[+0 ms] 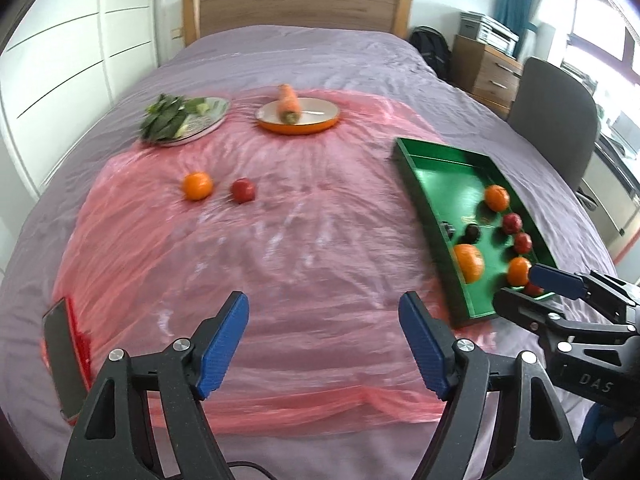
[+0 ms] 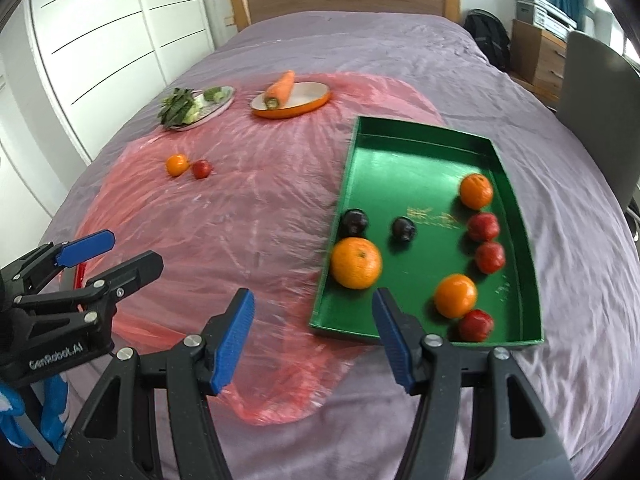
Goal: Organize fruits
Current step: 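Withdraw both grippers from the tray, then grasp the last orange with the left gripper while the right gripper grasps the last tomato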
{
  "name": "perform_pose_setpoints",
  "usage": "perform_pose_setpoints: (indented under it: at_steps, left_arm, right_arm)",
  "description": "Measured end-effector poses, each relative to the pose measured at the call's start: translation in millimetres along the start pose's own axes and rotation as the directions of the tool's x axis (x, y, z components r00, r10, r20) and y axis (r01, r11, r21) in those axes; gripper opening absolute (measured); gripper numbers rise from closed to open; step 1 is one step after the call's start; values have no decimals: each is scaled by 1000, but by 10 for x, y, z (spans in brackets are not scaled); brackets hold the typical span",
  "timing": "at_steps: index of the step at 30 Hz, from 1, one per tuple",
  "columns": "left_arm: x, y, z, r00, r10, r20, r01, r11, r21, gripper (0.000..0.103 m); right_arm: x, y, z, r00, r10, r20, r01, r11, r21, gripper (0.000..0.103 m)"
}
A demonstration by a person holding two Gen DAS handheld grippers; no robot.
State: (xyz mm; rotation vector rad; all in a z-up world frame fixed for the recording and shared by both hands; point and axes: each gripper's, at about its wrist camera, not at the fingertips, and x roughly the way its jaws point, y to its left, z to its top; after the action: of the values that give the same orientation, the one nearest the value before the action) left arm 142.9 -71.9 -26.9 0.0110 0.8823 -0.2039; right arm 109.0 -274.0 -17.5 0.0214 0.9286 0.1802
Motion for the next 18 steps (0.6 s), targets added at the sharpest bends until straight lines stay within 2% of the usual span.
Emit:
perform_pose_setpoints:
  at_steps: [8, 18]
  left_arm:
    - [30, 475, -83, 999, 50, -5, -50, 997, -59, 72]
    - [148, 967, -12, 995, 96, -10, -97, 990, -101, 72]
  right_arm:
    - [138, 321, 55, 999, 43, -21, -44, 997, -60, 103]
    - [410, 738, 226, 993, 106, -46, -111, 984, -138, 103]
